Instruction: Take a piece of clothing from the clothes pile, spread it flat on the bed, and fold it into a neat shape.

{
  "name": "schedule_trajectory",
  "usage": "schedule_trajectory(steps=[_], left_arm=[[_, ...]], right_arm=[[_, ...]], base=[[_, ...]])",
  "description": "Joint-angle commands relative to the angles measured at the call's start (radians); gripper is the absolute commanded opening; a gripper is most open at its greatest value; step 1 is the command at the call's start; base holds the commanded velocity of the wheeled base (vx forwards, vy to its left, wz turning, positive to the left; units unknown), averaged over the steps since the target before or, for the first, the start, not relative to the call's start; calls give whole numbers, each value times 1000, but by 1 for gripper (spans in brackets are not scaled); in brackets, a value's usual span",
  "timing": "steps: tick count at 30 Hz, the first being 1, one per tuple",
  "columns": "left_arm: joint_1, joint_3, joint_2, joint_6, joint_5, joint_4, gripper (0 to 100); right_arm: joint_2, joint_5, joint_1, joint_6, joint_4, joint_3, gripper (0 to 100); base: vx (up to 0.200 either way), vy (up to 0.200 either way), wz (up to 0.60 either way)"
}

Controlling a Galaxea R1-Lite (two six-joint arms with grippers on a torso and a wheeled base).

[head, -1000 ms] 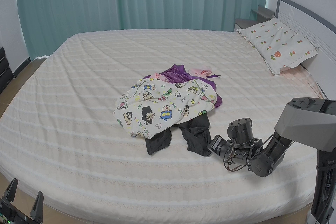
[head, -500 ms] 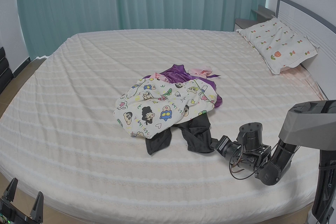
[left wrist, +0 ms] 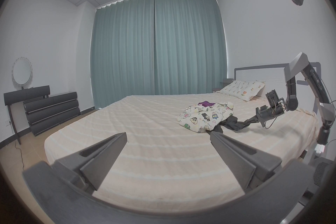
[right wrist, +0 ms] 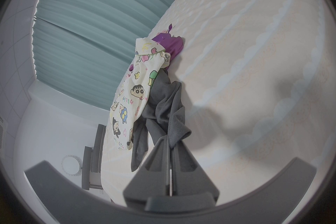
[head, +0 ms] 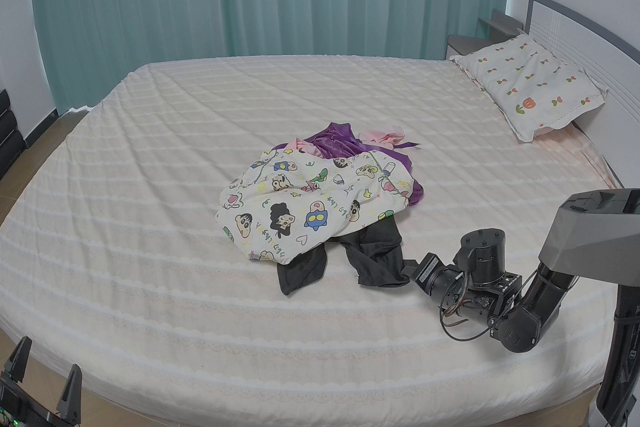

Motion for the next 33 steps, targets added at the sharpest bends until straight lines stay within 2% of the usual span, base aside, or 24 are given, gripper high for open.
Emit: schedule_trajectory(steps=[1, 4, 11, 16, 30, 33], left_arm=[[-1, -216, 135, -74, 7, -40, 100], [2, -301, 297, -102, 9, -40, 100], [-17, -245, 458, -90, -48, -41, 100], [-56, -248, 586, -90, -54, -61, 100], [-195, -248, 1018, -116, -54, -225, 100], [-233, -248, 1170, -154, -53, -342, 100]], right_arm=[[-14, 0, 2, 1, -1, 0, 0], [-14, 0, 2, 2, -1, 0, 0], [-26, -3, 11, 2, -1, 5, 0], [-26, -3, 13, 2, -1, 3, 0], [-26, -3, 13, 2, -1, 3, 0], [-26, -3, 13, 2, -1, 3, 0]], base=[[0, 0, 0], [0, 0, 0], [0, 0, 0], [0, 0, 0], [0, 0, 0], [0, 0, 0]])
